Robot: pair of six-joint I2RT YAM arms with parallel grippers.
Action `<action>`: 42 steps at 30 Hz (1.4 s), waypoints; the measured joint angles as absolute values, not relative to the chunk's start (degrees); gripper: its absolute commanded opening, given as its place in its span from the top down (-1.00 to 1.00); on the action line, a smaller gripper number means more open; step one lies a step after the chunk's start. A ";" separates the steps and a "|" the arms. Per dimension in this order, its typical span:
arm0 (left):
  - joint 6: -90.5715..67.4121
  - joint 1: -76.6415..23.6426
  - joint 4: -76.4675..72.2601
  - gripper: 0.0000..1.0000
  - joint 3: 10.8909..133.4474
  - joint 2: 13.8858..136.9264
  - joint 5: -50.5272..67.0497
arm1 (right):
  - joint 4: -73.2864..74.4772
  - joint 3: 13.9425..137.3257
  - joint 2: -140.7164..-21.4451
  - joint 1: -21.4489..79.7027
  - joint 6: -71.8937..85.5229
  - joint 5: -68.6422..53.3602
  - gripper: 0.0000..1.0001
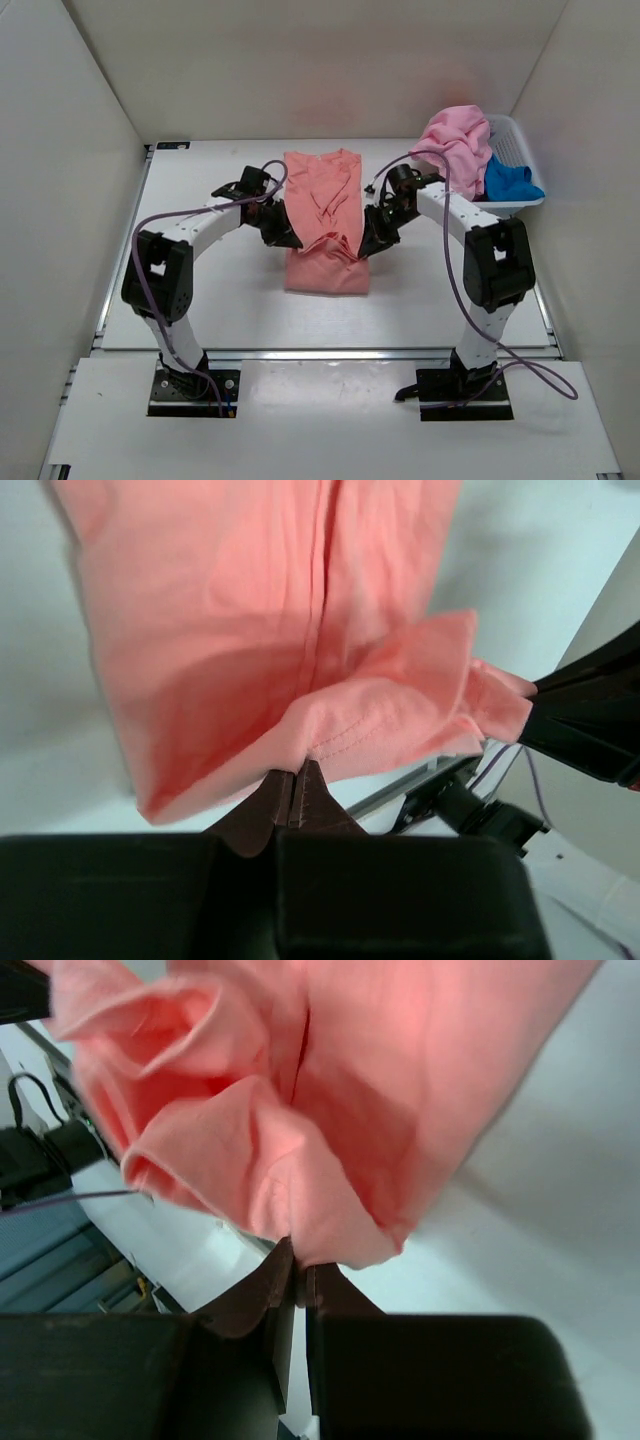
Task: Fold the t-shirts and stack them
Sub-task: Grab the bottom of the folded rectangular tshirt with both arms, then fold the folded rectangular tshirt in 1/3 of the way
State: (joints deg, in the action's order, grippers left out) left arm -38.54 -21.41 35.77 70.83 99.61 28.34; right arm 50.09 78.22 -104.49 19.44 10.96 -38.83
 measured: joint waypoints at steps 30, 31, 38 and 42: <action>-42.19 -11.22 33.26 0.43 90.98 121.84 32.32 | 60.86 123.02 -135.09 11.79 9.47 -40.66 0.01; -43.00 -10.70 31.86 0.38 91.05 121.84 32.88 | 60.80 124.07 -135.15 11.60 9.63 -40.32 -0.01; -48.95 -8.34 21.08 0.13 93.12 122.08 36.58 | 58.35 124.03 -133.08 11.62 10.57 -36.86 -0.08; -49.84 -8.58 17.39 0.11 84.95 118.21 37.15 | 57.12 113.95 -127.28 12.53 10.72 -33.74 -0.16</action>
State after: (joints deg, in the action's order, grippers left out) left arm -49.84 -8.58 17.39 84.95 118.21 37.15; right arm 57.12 113.95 -127.28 12.53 10.72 -33.74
